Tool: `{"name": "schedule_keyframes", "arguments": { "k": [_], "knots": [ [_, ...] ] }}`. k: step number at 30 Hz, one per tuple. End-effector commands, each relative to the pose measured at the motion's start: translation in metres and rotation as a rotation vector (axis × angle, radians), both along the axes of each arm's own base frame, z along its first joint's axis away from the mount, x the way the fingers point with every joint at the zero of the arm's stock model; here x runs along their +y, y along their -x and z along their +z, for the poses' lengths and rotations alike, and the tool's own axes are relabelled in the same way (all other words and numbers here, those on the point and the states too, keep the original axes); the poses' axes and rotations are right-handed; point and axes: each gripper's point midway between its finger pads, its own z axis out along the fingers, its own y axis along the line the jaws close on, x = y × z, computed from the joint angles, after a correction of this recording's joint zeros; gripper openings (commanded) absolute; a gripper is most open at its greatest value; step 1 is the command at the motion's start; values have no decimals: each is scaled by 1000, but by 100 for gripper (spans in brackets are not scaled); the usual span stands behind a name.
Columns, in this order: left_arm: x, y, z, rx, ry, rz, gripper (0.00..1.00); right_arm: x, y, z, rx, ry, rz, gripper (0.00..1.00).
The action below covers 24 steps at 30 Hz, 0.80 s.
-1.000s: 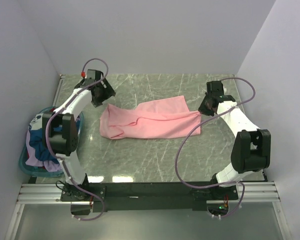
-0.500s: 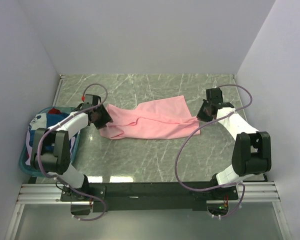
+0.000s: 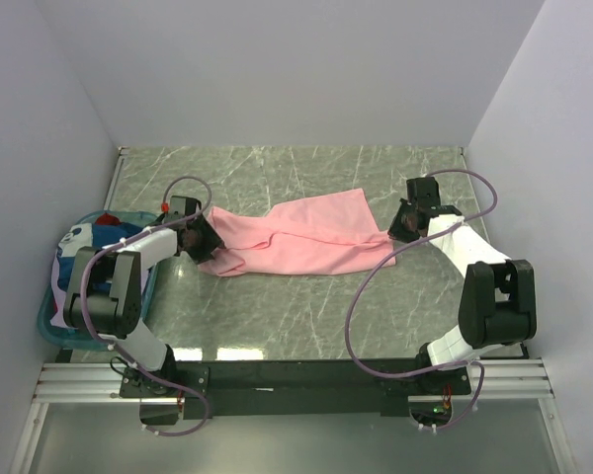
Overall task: Fold and stack the t-shirts
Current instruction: Flatten the tshirt out
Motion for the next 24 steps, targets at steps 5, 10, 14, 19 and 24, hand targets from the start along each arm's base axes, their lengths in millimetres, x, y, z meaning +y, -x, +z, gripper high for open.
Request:
{"name": "schedule_keyframes", "arguments": {
  "k": [5, 10, 14, 19, 24],
  "knots": [
    [-2, -11, 10, -43, 32, 28, 52, -2, -5, 10, -54, -4, 5, 0],
    [-4, -17, 16, -58, 50, 33, 52, -2, -5, 12, -59, -2, 5, 0],
    [-6, -22, 19, -65, 60, 37, 52, -2, -4, 12, -62, -5, 2, 0],
    [-7, -29, 20, -72, 63, 40, 51, -2, -4, 11, -57, -3, 3, 0],
    [-11, -37, 27, -84, 79, 36, 50, -1, -5, 11, -56, -3, 4, 0]
  ]
}}
